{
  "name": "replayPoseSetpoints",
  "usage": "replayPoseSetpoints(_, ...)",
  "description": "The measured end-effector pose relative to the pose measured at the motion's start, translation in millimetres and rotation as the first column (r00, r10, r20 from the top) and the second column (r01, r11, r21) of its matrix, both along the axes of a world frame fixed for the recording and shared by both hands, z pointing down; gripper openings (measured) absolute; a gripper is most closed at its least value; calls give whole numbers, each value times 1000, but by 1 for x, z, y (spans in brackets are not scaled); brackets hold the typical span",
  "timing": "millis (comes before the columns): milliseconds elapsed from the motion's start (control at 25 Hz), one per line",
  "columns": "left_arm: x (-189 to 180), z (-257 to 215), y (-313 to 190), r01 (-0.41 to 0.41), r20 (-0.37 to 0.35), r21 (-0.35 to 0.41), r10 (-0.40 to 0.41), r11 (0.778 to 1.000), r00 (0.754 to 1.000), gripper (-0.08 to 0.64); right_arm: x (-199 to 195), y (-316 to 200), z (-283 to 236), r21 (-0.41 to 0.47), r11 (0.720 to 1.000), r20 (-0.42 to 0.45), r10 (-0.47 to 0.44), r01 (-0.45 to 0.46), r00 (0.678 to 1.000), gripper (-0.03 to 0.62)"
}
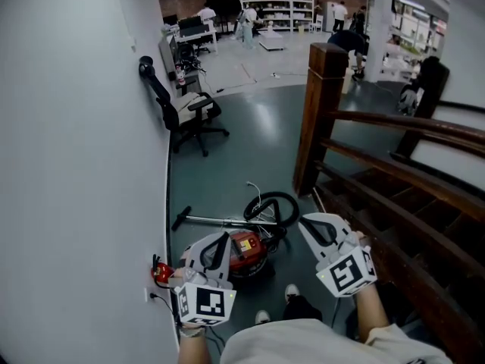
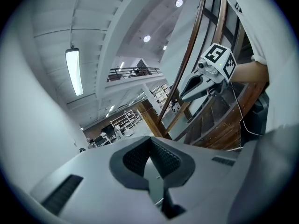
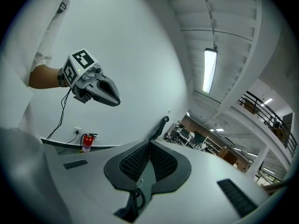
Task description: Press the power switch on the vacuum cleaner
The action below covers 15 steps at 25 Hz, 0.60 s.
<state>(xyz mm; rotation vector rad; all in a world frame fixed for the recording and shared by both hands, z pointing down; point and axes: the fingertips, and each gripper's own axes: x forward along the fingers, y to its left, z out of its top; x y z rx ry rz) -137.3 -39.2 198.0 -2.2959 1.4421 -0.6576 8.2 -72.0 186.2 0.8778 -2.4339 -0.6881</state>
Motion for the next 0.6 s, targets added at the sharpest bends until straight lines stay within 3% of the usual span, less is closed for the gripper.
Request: replayPoseSetpoints(600,11,6,0,-2,11,-18,2,1000,1000,2,6,1,5,-28,1000,-8,9,-9,1000,28)
